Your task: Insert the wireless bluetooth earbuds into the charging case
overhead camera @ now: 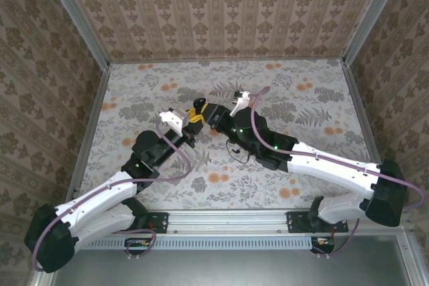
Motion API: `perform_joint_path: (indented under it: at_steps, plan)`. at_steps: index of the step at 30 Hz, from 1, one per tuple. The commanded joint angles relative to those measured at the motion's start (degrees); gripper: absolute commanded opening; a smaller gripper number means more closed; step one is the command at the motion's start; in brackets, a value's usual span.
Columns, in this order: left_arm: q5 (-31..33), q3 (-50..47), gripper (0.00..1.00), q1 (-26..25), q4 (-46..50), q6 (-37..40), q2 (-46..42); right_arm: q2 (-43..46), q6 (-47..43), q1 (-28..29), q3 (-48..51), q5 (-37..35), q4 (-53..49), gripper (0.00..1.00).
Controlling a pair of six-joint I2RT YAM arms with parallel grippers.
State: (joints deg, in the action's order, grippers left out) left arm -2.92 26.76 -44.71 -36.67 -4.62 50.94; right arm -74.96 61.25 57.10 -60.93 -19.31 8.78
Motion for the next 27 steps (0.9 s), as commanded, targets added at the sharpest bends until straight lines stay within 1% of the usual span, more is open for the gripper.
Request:
perform_joint_path:
  at_steps: [1,6,9,11,15,17,19,23,25,27]
  plan:
    - [0.35,1.71,0.00,-0.44,-4.12,0.84,-0.52,1.42,-1.74,0.55,-1.38,-0.63,-3.30,0.33]
    - [0.07,1.71,0.00,-0.44,-3.72,0.66,-0.58,2.72,-2.84,0.56,-2.13,-0.65,-5.04,0.44]
    - [-0.16,1.62,0.00,-0.40,-3.18,0.84,-0.70,4.99,-4.79,0.54,-2.83,-1.07,-7.05,0.49]
    - [-0.58,1.55,0.00,-0.39,-3.04,0.83,-0.75,6.65,-6.90,0.51,-4.28,-1.34,-10.25,0.52]
    - [-2.75,1.81,0.00,-0.07,-2.07,0.83,-0.82,9.38,-11.73,-0.25,-8.08,0.02,-17.96,0.55]
    - [-4.64,1.97,0.00,0.39,-1.53,0.44,-0.92,10.33,-14.31,-1.70,-10.80,2.68,-22.93,0.54]
    - [-7.05,2.04,0.00,1.34,-1.30,-0.78,-1.00,10.45,-16.61,-3.86,-13.80,7.77,-28.13,0.53]
    - [-13.94,2.33,0.00,4.27,-1.96,-4.91,-0.31,8.50,-20.69,-9.33,-18.79,17.79,-37.48,0.45]
    - [-17.84,2.54,0.00,5.60,-2.97,-6.82,0.23,7.59,-21.00,-11.93,-19.40,22.98,-39.10,0.40]
    - [-21.88,2.92,0.00,6.66,-3.58,-8.43,0.80,7.22,-21.47,-13.51,-19.14,26.28,-39.19,0.35]
